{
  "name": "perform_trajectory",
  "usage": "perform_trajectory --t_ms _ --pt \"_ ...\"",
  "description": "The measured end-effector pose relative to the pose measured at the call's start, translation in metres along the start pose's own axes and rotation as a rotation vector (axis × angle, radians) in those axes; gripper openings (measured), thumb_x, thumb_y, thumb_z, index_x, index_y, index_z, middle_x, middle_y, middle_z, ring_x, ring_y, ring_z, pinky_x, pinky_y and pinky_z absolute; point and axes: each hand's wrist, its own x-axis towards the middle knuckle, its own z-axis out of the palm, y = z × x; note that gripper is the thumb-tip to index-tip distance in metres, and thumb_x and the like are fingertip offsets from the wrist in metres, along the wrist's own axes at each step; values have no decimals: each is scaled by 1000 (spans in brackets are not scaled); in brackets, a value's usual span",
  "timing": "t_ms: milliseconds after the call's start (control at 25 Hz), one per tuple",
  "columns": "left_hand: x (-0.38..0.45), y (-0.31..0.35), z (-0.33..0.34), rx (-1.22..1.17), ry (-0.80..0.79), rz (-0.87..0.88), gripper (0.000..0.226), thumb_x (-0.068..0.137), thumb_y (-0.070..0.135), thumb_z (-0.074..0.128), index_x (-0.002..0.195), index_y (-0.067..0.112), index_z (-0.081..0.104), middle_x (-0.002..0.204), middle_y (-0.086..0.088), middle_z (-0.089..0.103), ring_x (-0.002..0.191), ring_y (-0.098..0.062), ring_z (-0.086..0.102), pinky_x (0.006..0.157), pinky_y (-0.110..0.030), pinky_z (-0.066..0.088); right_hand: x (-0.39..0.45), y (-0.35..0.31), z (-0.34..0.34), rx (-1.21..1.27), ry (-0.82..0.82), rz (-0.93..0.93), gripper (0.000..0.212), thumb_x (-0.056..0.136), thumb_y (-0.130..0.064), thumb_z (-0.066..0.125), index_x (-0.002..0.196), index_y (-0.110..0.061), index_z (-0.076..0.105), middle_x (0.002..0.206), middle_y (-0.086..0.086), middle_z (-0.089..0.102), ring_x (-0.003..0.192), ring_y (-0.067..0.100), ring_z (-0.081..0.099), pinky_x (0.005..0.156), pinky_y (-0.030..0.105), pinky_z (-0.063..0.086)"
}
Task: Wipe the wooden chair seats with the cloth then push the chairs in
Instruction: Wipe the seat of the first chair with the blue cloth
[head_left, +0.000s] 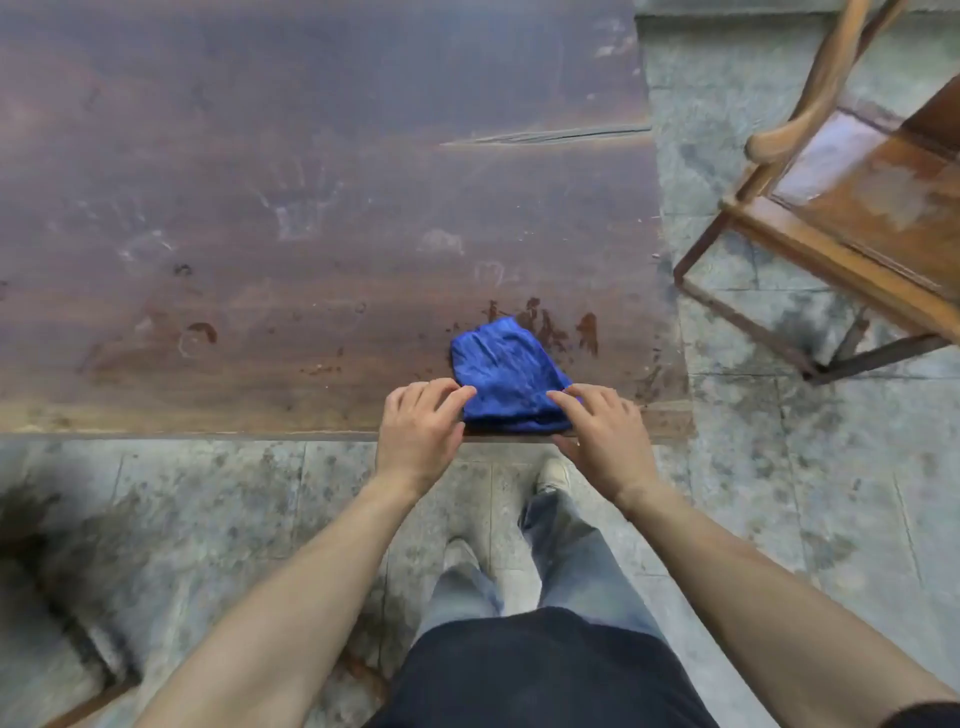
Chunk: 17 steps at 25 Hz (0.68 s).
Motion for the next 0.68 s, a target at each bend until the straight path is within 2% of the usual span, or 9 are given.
perform_trajectory --t_ms 160,280,360,440,520,600,680 --pt "4 -2 15 54 -1 -11 42 75 10 75 114 25 67 111 2 67 94 -24 63 86 -38 42 14 16 8 25 -54 -26 66 56 -29 94 116 -20 70 112 0 69 97 28 67 74 40 53" --pt "10 4 20 32 5 42 27 79 20 61 106 23 66 107 0 65 91 -25 61 81 -35 41 18 26 11 23 -93 -84 69 54 -36 95 116 -21 70 112 -2 69 96 25 68 72 38 52" --pt "15 7 23 27 15 73 18 82 18 59 99 21 64 102 -1 65 85 -25 60 76 -34 40 17 32 14 6 -52 -133 66 55 -39 94 114 -21 71 110 -2 71 94 24 68 69 35 51" --pt "21 1 27 23 33 107 17 82 12 63 96 20 64 99 -1 66 81 -26 62 73 -35 41 19 38 18 -19 -3 -190 51 66 -36 89 111 -21 70 109 -2 71 91 23 68 67 34 49" --pt "23 -8 29 58 45 175 22 80 8 63 98 20 64 97 0 67 78 -24 63 70 -35 43 15 42 22 -59 61 -231 30 81 -26 76 110 -22 69 110 -2 71 89 23 68 67 34 45" --pt "22 -16 28 108 39 255 26 78 5 60 99 20 65 96 1 67 77 -22 62 67 -34 43 13 41 26 -123 110 -253 23 87 -16 63 108 -20 70 110 -1 71 85 24 67 67 35 42" --pt "23 -20 25 76 16 267 25 78 7 60 98 22 65 95 2 67 79 -22 60 66 -33 42 15 37 22 -113 120 -224 19 87 -15 59 101 -19 71 102 -1 72 80 25 66 67 35 40"
